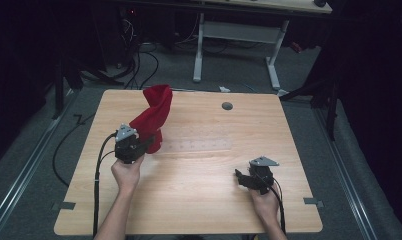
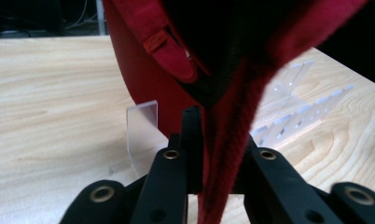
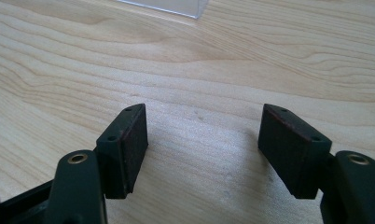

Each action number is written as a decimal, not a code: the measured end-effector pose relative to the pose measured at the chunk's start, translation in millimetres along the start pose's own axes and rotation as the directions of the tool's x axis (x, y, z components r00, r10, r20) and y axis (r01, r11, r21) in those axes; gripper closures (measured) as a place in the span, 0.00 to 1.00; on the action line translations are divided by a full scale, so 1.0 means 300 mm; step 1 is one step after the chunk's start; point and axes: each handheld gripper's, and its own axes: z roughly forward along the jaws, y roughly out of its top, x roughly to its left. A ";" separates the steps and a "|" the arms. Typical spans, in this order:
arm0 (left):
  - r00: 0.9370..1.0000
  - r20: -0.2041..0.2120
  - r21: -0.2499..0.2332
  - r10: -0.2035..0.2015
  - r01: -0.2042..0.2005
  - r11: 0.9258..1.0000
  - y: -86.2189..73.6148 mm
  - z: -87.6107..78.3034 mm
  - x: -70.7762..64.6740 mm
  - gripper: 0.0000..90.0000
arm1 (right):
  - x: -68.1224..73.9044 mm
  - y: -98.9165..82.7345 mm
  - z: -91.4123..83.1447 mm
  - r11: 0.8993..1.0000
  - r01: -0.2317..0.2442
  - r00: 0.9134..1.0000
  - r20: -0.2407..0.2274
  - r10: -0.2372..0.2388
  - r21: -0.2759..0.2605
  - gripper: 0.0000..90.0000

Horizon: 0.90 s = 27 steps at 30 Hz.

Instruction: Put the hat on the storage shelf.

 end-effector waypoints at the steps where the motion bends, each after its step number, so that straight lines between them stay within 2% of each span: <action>1: 1.000 -0.004 0.002 0.004 -0.004 1.000 -0.002 -0.001 0.001 0.87 | 0.001 0.000 0.000 1.000 0.000 1.000 0.000 0.000 0.000 0.36; 4: 1.000 -0.023 0.006 0.003 -0.003 1.000 -0.004 -0.006 0.007 0.80 | 0.001 0.000 0.000 1.000 0.000 1.000 -0.001 0.000 0.001 0.36; 10: 0.998 -0.053 -0.006 -0.024 0.023 1.000 -0.003 -0.032 0.026 0.57 | 0.001 0.000 0.000 1.000 0.002 1.000 -0.002 -0.002 0.000 0.36; 12: 0.998 -0.060 0.002 -0.008 0.008 1.000 -0.003 -0.039 0.025 0.51 | 0.001 0.000 0.000 1.000 0.001 1.000 -0.002 -0.001 0.000 0.36; 14: 0.998 -0.063 0.001 0.014 -0.014 1.000 -0.003 -0.048 0.020 0.48 | 0.002 0.000 0.000 1.000 0.001 1.000 -0.003 -0.001 0.001 0.36; 20: 0.997 -0.066 0.024 0.042 -0.041 0.999 -0.011 -0.066 0.012 0.42 | 0.001 0.000 0.000 1.000 0.002 1.000 -0.003 -0.002 0.001 0.35; 27: 0.997 -0.075 0.015 0.023 -0.022 1.000 -0.015 -0.091 0.021 0.40 | 0.001 0.000 0.000 1.000 0.002 1.000 -0.004 -0.002 0.001 0.35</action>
